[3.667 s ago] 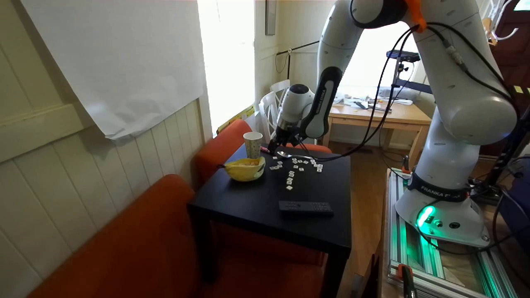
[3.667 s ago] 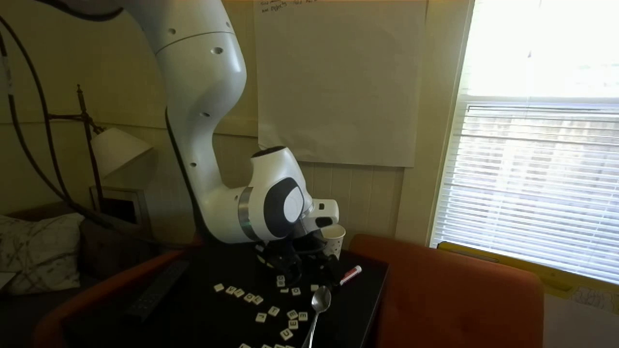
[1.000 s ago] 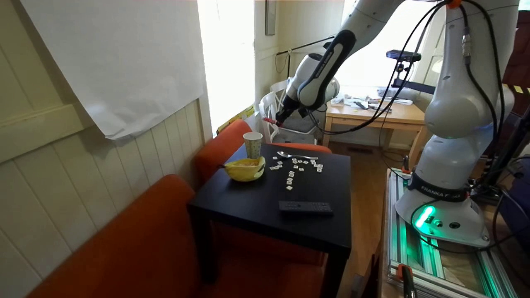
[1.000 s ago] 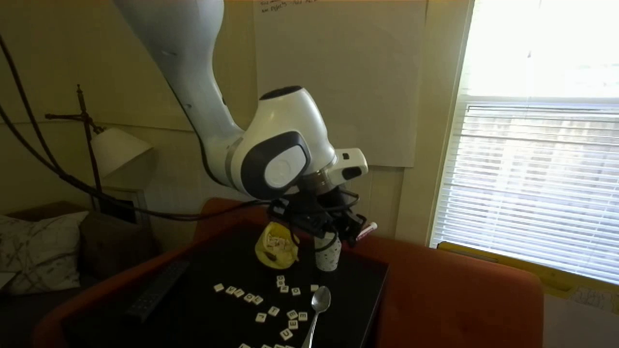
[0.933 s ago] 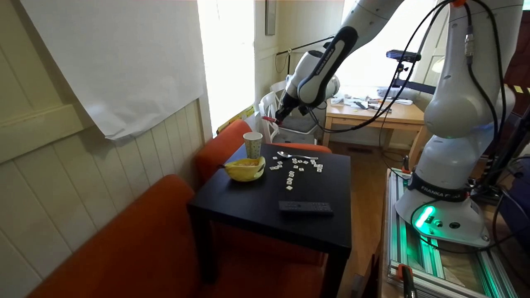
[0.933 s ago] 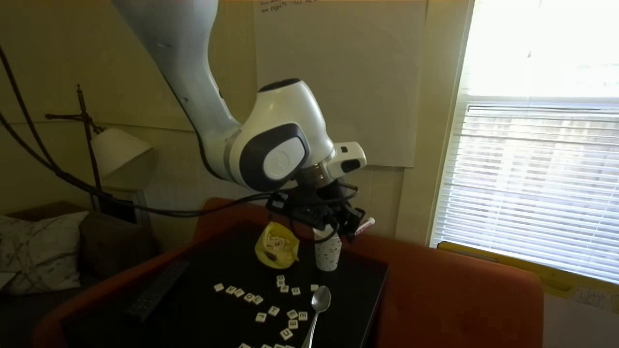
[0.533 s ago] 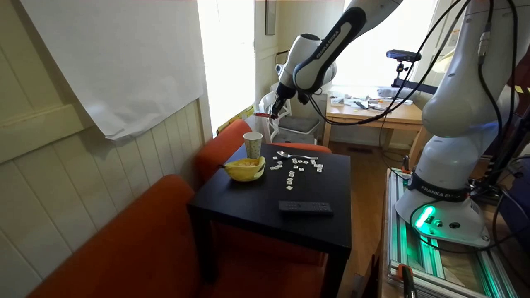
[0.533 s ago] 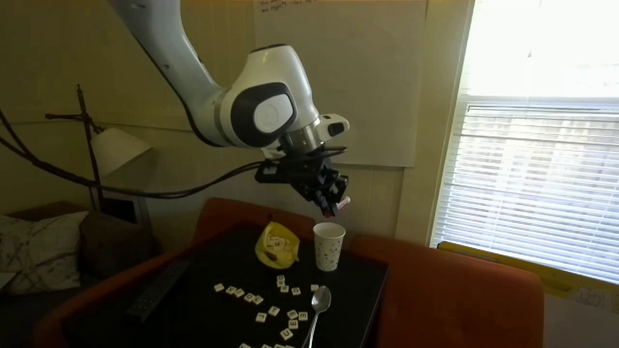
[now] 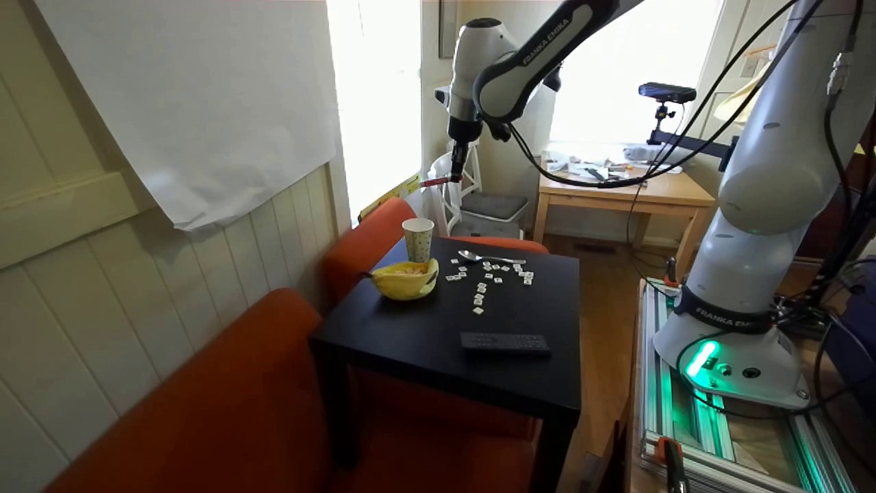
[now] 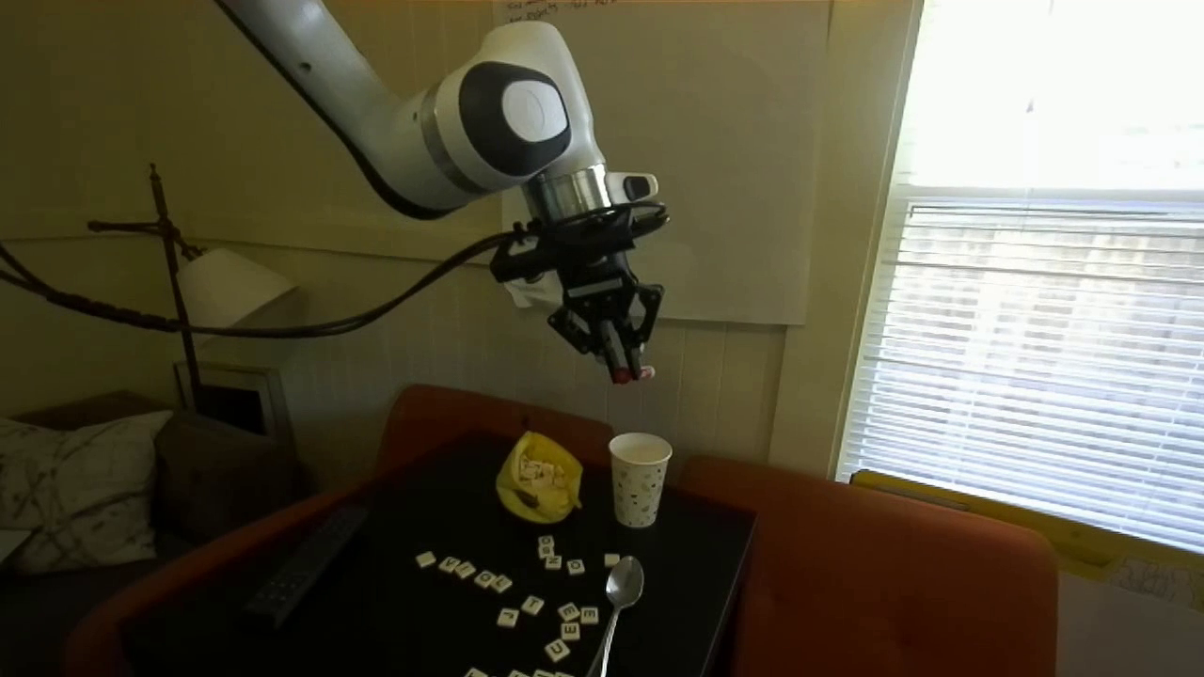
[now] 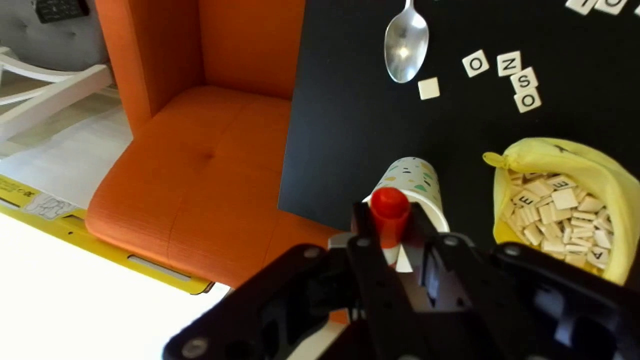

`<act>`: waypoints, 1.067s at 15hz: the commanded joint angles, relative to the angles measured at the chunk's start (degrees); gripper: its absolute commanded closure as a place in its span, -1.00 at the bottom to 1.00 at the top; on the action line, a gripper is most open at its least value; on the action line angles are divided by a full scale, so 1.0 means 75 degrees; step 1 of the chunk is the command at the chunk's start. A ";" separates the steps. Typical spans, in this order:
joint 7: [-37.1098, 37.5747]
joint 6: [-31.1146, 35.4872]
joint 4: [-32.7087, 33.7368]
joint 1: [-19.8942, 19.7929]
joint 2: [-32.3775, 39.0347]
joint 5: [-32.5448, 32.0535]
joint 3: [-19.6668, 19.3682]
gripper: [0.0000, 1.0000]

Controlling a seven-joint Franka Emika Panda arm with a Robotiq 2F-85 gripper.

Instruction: Put the marker in the paper cup

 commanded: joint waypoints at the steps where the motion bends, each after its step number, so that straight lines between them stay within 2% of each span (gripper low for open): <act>1: 0.0019 -0.1031 0.0670 0.0875 0.0348 -0.0706 -0.0462 0.90; 7: 0.0251 -0.1825 0.1693 0.1471 0.1519 -0.1486 -0.0851 0.90; 16: -0.0075 -0.2184 0.2680 0.1662 0.2983 -0.1171 -0.1073 0.90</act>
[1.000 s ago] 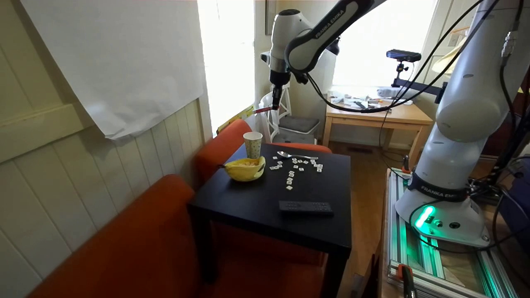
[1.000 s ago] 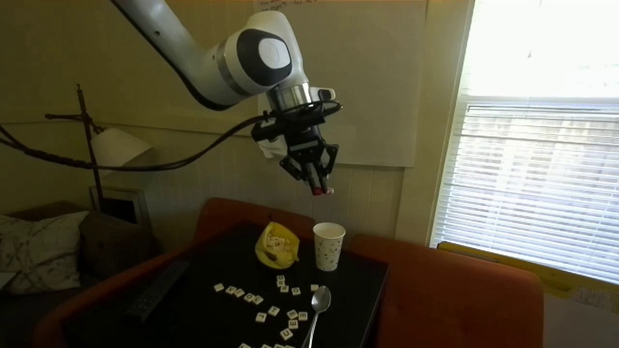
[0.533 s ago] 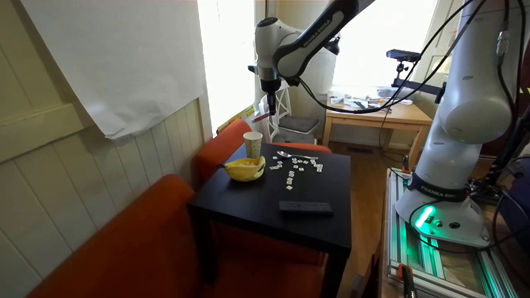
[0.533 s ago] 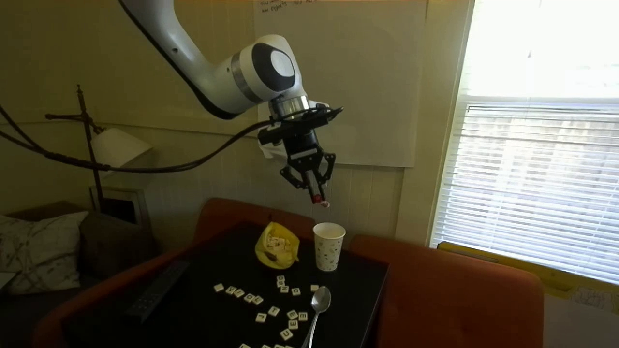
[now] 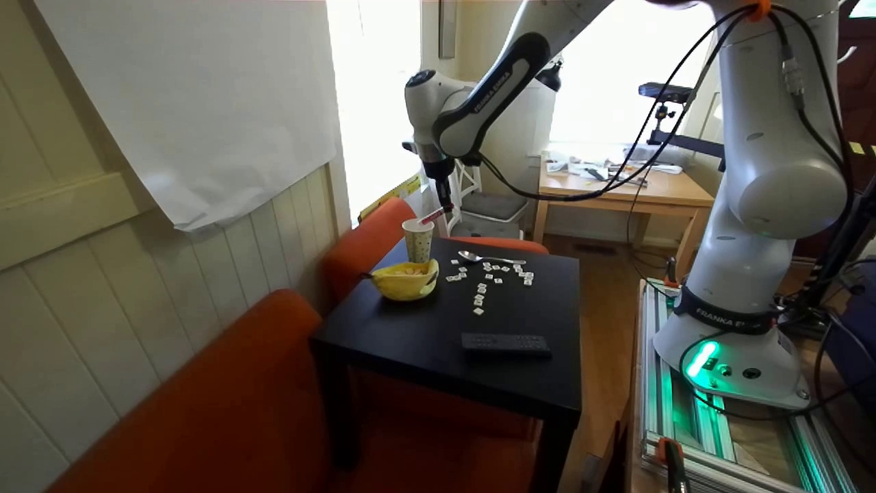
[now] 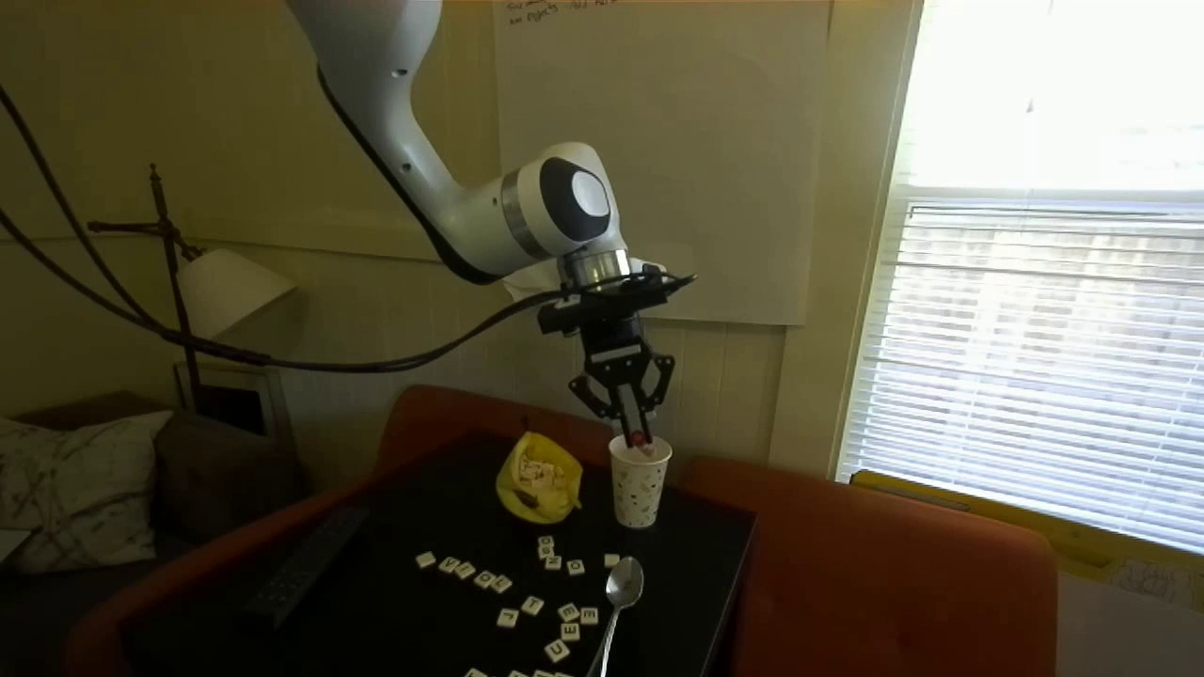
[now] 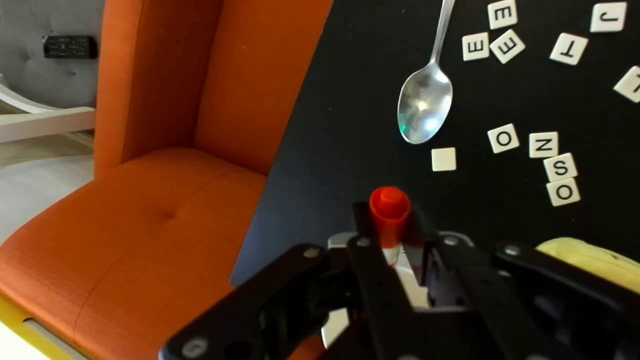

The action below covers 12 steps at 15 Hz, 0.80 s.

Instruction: Put the marker in the paper cup

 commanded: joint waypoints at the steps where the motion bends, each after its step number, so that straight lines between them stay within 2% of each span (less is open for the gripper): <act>1: -0.0184 -0.0419 0.0530 0.0206 0.0451 0.0069 -0.0081 0.90; 10: -0.0482 -0.0485 0.0999 0.0338 0.0900 0.0123 -0.0002 0.90; 11: -0.0505 -0.0494 0.1049 0.0351 0.0943 0.0123 0.0004 0.73; 12: -0.0489 -0.0482 0.1094 0.0372 0.0977 0.0106 0.0000 0.11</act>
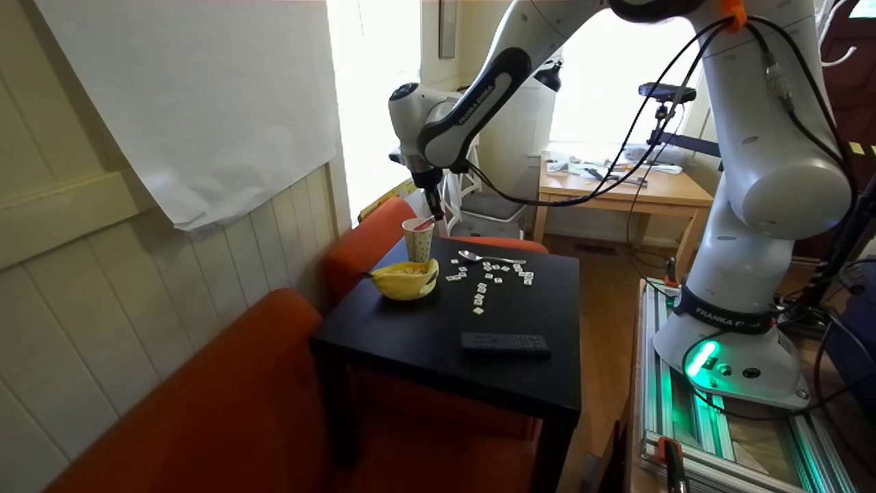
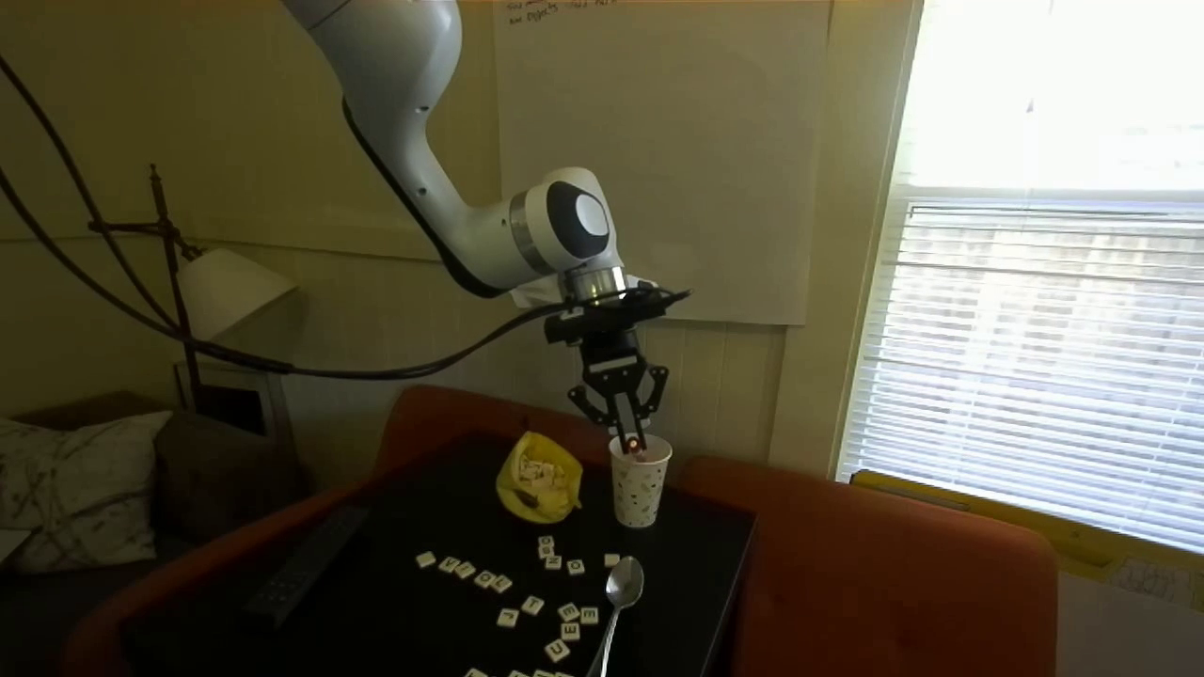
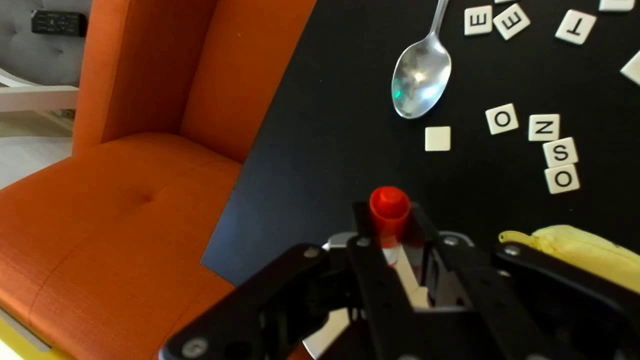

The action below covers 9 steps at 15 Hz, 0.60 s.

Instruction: Put the marker in the paper cup

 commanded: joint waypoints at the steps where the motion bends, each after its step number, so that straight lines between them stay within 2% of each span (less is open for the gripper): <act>1: -0.0190 -0.0168 0.0434 0.0095 0.0289 0.0096 -0.0026 0.09; 9: -0.0162 -0.0016 0.0374 -0.0021 0.0061 0.0359 -0.0025 -1.00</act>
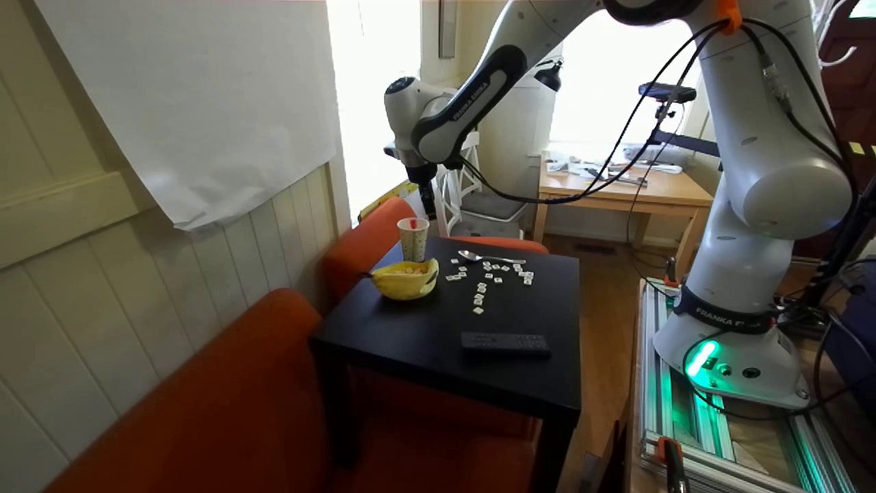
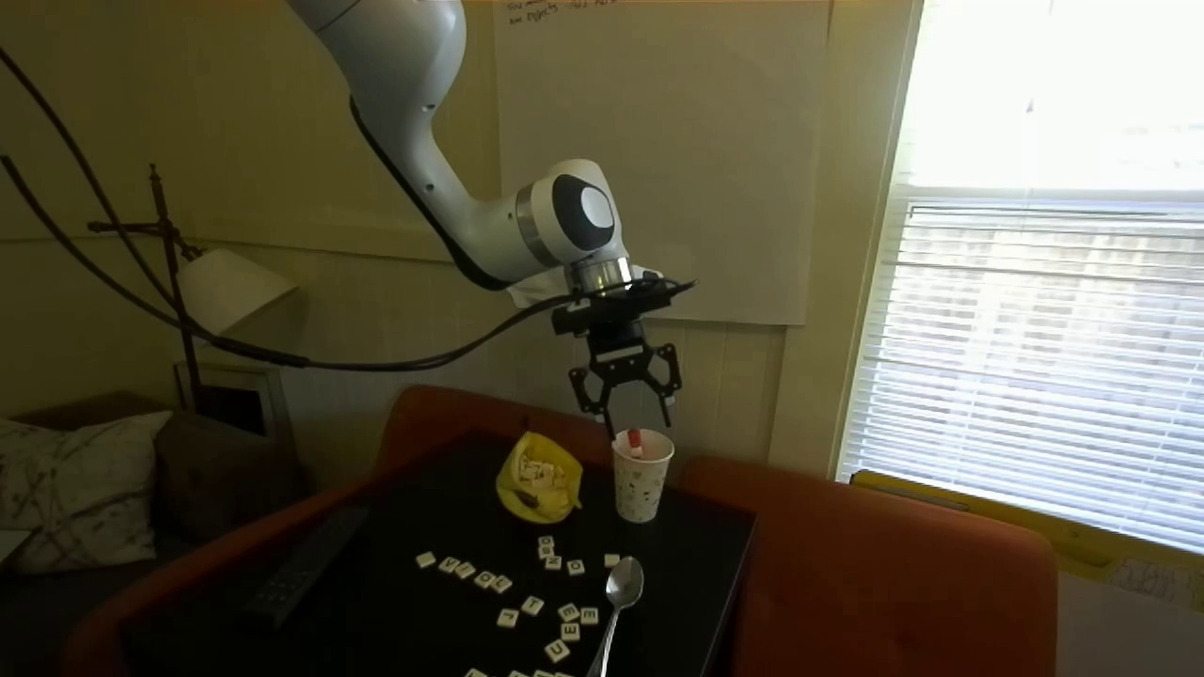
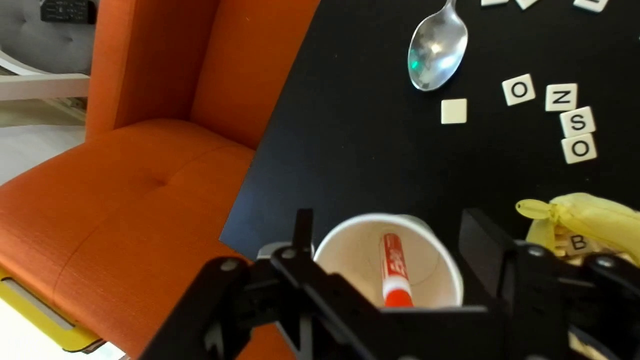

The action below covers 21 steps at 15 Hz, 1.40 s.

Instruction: Put the marker in the paper cup

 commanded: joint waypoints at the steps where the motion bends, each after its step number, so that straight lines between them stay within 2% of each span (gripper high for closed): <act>1: -0.0120 -0.0007 -0.0017 -0.0052 -0.0068 0.0248 -0.0033 -1.00; 4: 0.0013 0.0287 -0.0390 -0.0222 -0.0386 0.0585 -0.0019 -1.00; 9: -0.0270 0.0782 -0.1461 -0.0933 -0.1205 0.2553 0.0136 -1.00; 13: -0.0614 0.1565 -0.2621 -0.1403 -0.2081 0.4135 0.0130 -1.00; 17: -0.1792 0.2754 -0.3926 -0.1692 -0.3085 0.6210 0.0174 -1.00; 20: -0.2886 0.3576 -0.4780 -0.1504 -0.3893 0.7603 0.0038 -1.00; 21: -0.3136 0.3739 -0.4968 -0.1599 -0.4078 0.7902 0.0142 -1.00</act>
